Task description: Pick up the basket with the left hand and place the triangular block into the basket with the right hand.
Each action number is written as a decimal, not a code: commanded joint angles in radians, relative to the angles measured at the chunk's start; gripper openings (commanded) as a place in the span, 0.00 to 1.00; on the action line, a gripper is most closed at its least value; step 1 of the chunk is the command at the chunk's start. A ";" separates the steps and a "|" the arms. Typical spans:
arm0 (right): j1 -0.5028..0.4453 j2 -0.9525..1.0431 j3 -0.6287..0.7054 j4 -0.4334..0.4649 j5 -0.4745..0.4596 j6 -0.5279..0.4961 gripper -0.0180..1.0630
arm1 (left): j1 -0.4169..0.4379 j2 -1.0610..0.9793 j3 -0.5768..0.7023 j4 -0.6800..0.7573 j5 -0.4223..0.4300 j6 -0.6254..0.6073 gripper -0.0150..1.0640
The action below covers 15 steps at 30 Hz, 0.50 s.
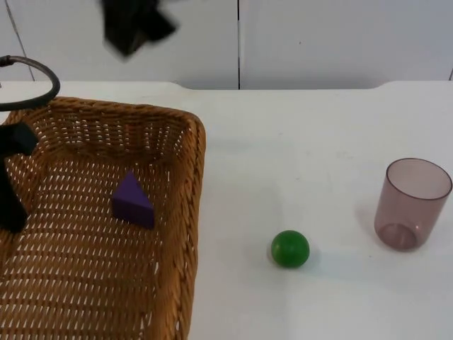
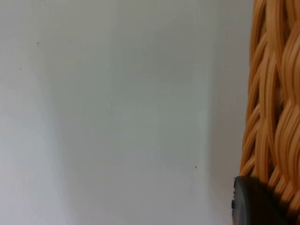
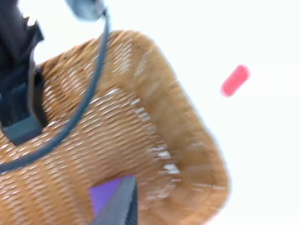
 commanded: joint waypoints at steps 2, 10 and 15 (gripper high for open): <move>-0.025 -0.156 0.063 -0.060 0.010 0.039 0.99 | 0.001 -0.005 0.001 -0.055 0.000 -0.001 0.01; -0.053 -0.501 0.320 -0.134 -0.001 0.125 0.99 | 0.001 0.078 0.001 -0.144 -0.046 0.042 0.01; -0.053 -0.669 0.477 -0.253 -0.018 0.291 0.99 | -0.001 0.176 0.001 -0.240 -0.085 0.147 0.01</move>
